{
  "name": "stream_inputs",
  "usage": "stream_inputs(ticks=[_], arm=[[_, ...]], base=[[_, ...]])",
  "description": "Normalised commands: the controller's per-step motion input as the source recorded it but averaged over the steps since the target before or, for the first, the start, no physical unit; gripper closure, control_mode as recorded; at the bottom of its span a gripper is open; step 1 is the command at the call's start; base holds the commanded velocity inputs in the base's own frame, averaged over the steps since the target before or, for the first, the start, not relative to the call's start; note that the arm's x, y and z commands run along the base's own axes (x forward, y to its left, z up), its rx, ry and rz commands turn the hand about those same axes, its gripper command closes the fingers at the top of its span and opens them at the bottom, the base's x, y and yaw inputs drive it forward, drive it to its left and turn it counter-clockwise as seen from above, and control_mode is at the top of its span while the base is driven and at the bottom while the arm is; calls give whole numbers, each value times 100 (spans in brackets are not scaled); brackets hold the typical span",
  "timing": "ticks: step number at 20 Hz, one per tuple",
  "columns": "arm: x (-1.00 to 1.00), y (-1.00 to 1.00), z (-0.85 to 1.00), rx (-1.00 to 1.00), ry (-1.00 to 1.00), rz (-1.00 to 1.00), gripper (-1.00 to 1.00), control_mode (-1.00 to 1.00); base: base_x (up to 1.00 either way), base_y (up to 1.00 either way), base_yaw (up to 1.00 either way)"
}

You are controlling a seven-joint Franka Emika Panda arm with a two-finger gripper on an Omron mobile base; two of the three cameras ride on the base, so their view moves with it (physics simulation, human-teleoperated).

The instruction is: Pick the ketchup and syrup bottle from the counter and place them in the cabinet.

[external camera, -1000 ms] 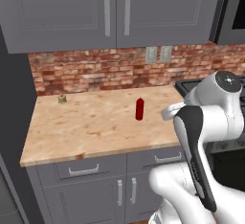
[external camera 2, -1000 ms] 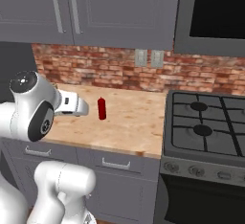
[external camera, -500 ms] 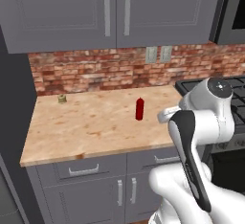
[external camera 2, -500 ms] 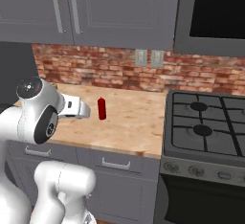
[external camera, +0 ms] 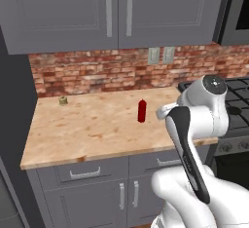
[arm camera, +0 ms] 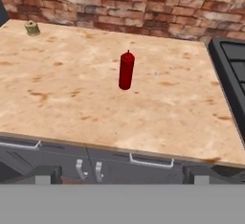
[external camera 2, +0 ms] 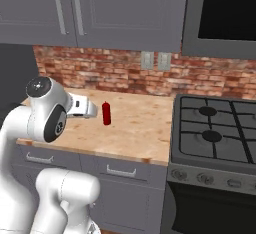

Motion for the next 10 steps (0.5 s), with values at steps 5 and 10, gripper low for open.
stream_inputs(ticks=[5,10], arm=[[29,5,-2,0,0,0,-100,-100],[30,5,-8,0,0,0,-100,-100]], base=[[0,0,0],[0,0,0]])
